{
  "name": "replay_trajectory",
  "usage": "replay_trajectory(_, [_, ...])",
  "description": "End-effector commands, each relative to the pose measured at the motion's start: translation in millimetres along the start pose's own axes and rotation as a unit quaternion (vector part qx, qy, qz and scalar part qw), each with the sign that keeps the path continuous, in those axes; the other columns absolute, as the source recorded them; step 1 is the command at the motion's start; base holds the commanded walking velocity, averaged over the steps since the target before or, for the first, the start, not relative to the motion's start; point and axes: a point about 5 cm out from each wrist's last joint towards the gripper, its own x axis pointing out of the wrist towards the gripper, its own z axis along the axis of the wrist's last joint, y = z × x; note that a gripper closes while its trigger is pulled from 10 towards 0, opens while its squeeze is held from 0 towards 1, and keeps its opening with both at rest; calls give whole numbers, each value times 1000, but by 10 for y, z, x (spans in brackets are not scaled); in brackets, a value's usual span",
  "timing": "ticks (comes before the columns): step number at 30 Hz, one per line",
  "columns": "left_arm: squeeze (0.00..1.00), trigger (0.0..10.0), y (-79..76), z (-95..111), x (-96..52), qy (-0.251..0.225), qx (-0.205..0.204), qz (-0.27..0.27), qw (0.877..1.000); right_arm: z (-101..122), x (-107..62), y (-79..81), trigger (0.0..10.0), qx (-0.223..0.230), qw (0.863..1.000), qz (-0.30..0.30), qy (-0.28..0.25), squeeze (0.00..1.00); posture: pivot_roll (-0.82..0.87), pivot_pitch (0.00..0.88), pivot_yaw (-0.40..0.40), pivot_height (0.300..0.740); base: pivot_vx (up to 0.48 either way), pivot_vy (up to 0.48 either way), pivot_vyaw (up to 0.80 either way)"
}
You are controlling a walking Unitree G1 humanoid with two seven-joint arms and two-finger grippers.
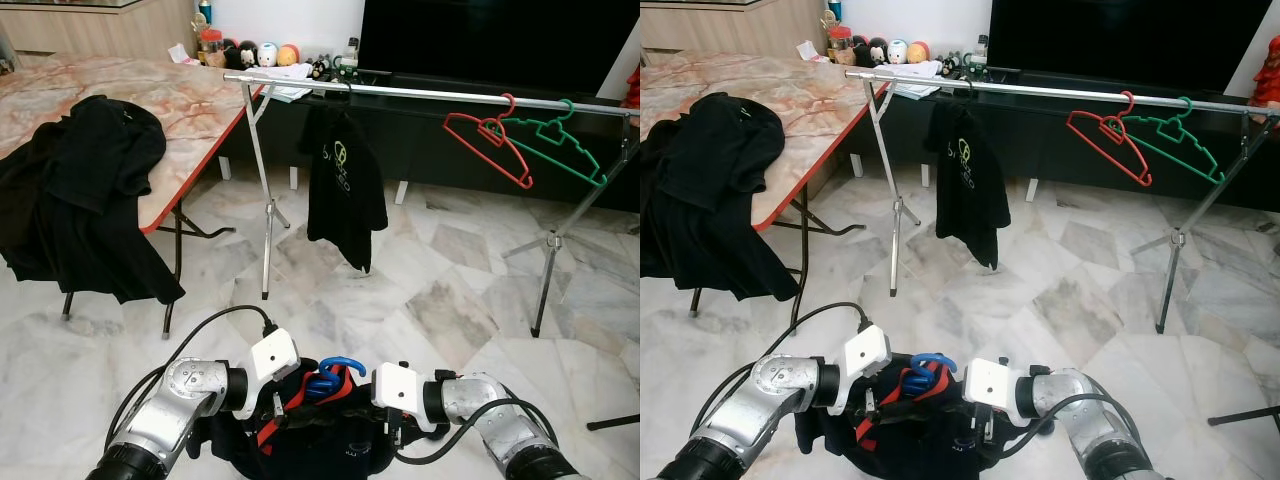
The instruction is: Hang hanger
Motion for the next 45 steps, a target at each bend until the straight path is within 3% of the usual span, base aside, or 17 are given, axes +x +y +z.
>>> replay_trajectory(1, [0, 0, 12, -8, 7, 6, 3, 4, 1000, 89, -6, -90, 0, -3, 1000, -17, -20, 0, 63, 95, 3, 740, 0, 0, 0])
replay_trajectory(44, [0, 0, -93, 26, 50, -2, 14, -46, 999, 156, -58, -171, 0, 48, 997, 1, -61, 0, 56, 69, -3, 740, 0, 0, 0])
replay_trajectory(45, [0, 0, -92, 26, 50, -3, 14, -45, 999, 152, -59, -175, 6118, 48, 997, -2, -58, 0, 56, 69, -3, 740, 0, 0, 0])
